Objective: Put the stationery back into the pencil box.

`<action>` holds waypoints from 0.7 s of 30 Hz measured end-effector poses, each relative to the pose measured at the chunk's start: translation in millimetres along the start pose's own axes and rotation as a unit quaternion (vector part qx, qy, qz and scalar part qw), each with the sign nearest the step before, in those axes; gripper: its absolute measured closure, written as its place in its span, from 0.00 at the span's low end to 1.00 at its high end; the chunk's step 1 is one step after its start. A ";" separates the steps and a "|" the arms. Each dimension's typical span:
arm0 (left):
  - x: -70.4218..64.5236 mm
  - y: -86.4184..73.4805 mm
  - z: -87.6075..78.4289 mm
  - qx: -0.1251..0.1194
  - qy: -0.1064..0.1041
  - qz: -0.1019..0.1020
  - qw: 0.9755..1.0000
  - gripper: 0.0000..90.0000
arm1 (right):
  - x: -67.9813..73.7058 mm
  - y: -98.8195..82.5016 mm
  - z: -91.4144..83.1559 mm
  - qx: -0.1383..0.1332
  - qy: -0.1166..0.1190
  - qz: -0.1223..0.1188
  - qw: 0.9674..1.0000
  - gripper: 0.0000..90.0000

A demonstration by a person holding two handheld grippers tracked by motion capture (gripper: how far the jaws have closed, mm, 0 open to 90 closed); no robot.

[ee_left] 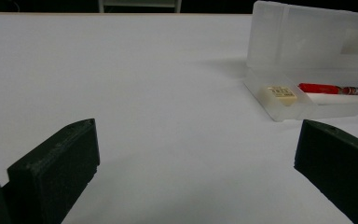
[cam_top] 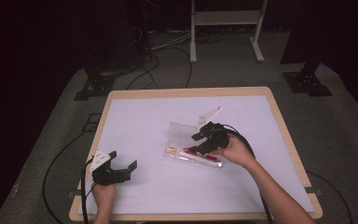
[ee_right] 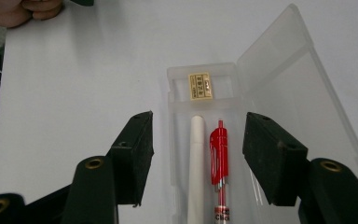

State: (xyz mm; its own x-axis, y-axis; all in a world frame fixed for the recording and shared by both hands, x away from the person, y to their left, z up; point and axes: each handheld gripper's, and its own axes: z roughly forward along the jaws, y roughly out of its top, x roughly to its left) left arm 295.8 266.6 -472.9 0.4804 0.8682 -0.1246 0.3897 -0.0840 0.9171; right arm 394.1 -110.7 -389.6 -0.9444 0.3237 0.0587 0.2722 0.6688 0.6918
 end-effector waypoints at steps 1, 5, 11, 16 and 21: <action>-0.1 0.0 0.1 0.000 0.000 0.000 1.000 0.00 | 0.0 -0.7 -1.4 -0.001 0.000 0.002 1.000 0.46; 0.1 -0.1 0.0 -0.001 0.000 0.000 1.000 0.00 | -1.5 -3.4 -7.1 -0.003 -0.005 0.004 1.000 0.45; 0.1 0.1 0.1 0.001 0.000 0.001 1.000 0.00 | -1.8 -6.8 -12.6 -0.003 -0.010 0.011 1.000 0.44; -0.1 0.0 0.3 0.000 0.000 0.001 1.000 0.00 | -1.7 -10.5 -16.2 -0.004 -0.010 0.012 1.000 0.43; -0.2 0.0 0.3 0.000 0.000 0.001 1.000 0.00 | -1.5 -15.6 -20.3 -0.001 -0.013 0.014 1.000 0.42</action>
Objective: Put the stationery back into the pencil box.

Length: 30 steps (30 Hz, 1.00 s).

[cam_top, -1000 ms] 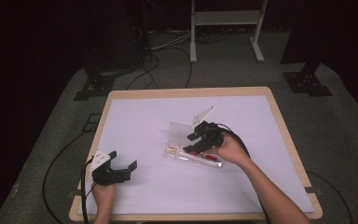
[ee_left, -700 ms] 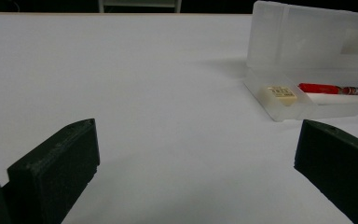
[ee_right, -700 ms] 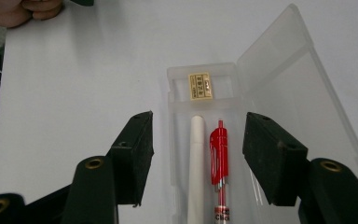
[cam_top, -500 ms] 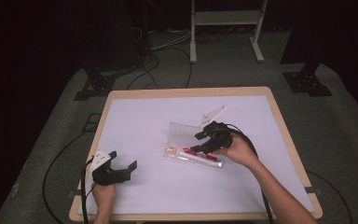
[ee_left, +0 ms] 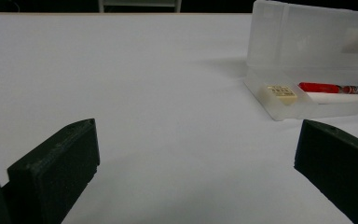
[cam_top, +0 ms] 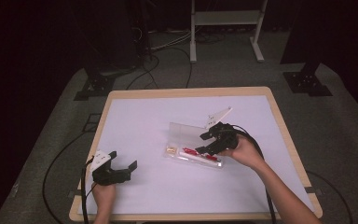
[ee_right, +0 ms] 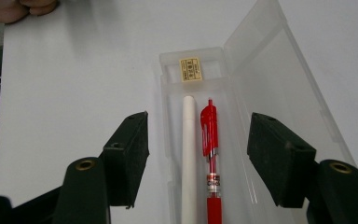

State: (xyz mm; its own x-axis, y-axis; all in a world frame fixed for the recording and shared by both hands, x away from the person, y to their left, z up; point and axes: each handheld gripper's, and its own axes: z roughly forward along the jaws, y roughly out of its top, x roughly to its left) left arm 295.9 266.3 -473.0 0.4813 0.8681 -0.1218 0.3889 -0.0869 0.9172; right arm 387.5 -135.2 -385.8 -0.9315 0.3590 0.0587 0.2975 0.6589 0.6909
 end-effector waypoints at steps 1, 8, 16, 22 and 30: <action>-0.1 0.0 0.1 0.000 0.000 0.000 1.000 0.00 | 0.0 -1.1 -1.2 -0.001 0.001 0.002 1.000 0.42; -0.1 0.0 0.0 0.002 0.000 0.002 1.000 0.00 | 0.3 -8.0 -8.2 -0.002 -0.005 0.012 1.000 0.39; -0.8 -0.1 0.4 0.000 0.000 0.000 1.000 0.00 | 1.5 -16.4 -15.3 -0.007 -0.011 0.021 1.000 0.37; -1.0 -0.1 0.4 0.000 0.001 0.000 1.000 0.00 | 1.0 -23.3 -21.5 -0.009 -0.016 0.025 1.000 0.35; -1.3 -0.1 0.1 0.000 0.000 0.000 1.000 0.00 | 1.1 -32.7 -28.2 -0.011 -0.017 0.030 0.999 0.34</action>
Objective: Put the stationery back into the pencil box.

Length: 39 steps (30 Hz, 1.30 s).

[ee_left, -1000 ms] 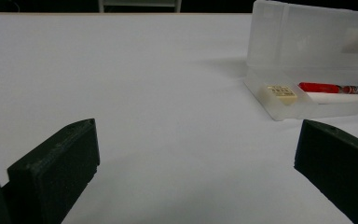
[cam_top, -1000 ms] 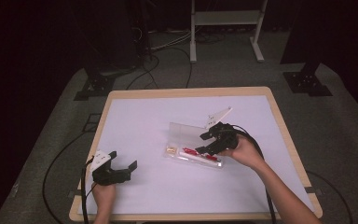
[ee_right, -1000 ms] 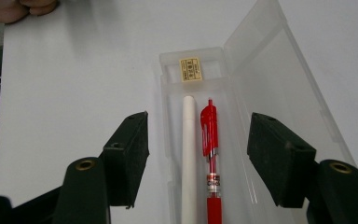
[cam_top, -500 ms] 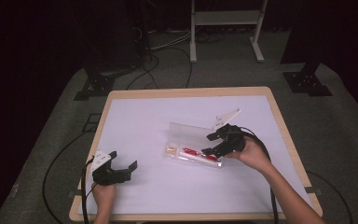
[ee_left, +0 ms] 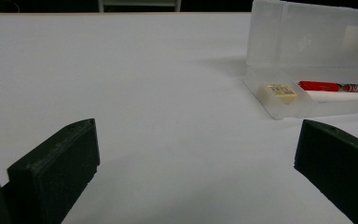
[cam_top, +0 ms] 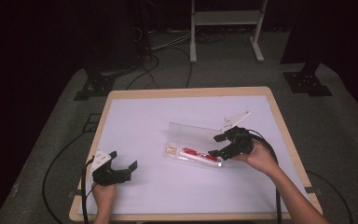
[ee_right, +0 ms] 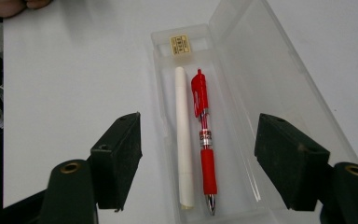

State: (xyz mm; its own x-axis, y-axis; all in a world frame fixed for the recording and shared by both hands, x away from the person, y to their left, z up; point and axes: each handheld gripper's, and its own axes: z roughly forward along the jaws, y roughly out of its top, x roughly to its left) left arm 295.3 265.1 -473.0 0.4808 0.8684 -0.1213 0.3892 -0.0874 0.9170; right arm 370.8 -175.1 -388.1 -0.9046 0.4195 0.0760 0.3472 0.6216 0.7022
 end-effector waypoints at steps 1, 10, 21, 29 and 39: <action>0.0 -0.1 0.0 0.000 0.000 0.000 1.000 0.00 | 0.0 -1.3 -0.6 -0.001 -0.001 0.002 1.000 0.34; 0.1 0.1 0.2 0.002 0.001 0.002 1.000 0.00 | -2.9 -14.6 -7.1 -0.001 -0.004 0.010 1.000 0.34; -0.8 -0.1 0.2 0.003 0.003 0.002 1.000 0.00 | -3.0 -32.7 -15.1 0.000 -0.010 0.018 1.000 0.34; -1.0 -0.1 0.3 0.004 0.004 0.003 1.000 0.00 | -4.4 -44.7 -21.4 -0.003 -0.015 0.027 1.000 0.34; -1.2 -0.1 0.1 0.005 0.004 0.005 1.000 0.00 | -5.0 -57.4 -27.0 -0.007 -0.019 0.035 0.999 0.35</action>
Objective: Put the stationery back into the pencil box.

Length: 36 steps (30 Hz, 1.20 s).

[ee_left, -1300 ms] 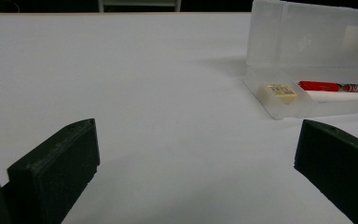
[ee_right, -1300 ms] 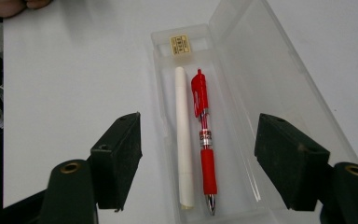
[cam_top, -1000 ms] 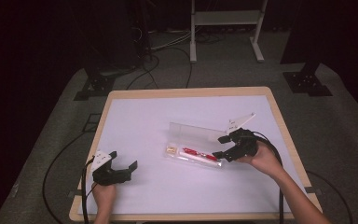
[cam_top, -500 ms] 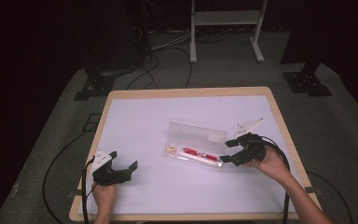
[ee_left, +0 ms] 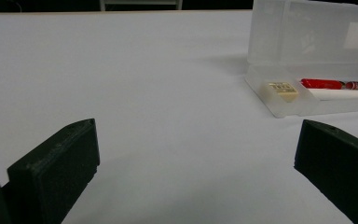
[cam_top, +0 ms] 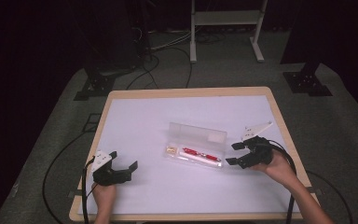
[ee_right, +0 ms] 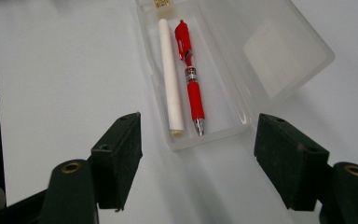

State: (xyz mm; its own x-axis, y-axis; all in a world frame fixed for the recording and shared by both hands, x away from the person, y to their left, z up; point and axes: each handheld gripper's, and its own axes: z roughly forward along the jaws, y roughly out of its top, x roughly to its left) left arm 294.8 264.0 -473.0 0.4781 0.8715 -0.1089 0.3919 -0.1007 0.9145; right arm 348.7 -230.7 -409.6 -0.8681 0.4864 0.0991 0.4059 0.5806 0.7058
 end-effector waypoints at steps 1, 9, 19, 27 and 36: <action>-0.1 0.1 0.0 0.000 0.000 -0.001 1.000 0.00 | -0.2 -1.2 -0.4 0.000 -0.001 0.000 1.000 0.35; -0.2 0.0 -0.1 0.001 0.000 0.001 1.000 0.00 | -1.0 -11.9 -2.6 -0.002 -0.002 0.008 1.000 0.35; -0.5 0.0 -0.1 0.002 0.001 0.001 1.000 0.00 | -2.1 -23.4 -8.0 -0.002 -0.007 0.017 1.000 0.35; -0.7 0.0 -0.2 0.002 0.002 0.002 1.000 0.00 | -3.0 -34.1 -10.4 -0.005 -0.009 0.026 1.000 0.35; -0.8 0.2 -0.2 0.004 0.002 0.004 1.000 0.00 | -4.7 -45.8 -13.9 -0.004 -0.012 0.036 0.999 0.35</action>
State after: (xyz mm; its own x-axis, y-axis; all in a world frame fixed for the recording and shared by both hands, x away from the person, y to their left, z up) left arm 294.3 263.4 -472.7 0.4786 0.8724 -0.0994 0.3937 -0.1120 0.9124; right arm 330.2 -268.6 -432.7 -0.8299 0.5419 0.1329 0.4644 0.5387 0.7030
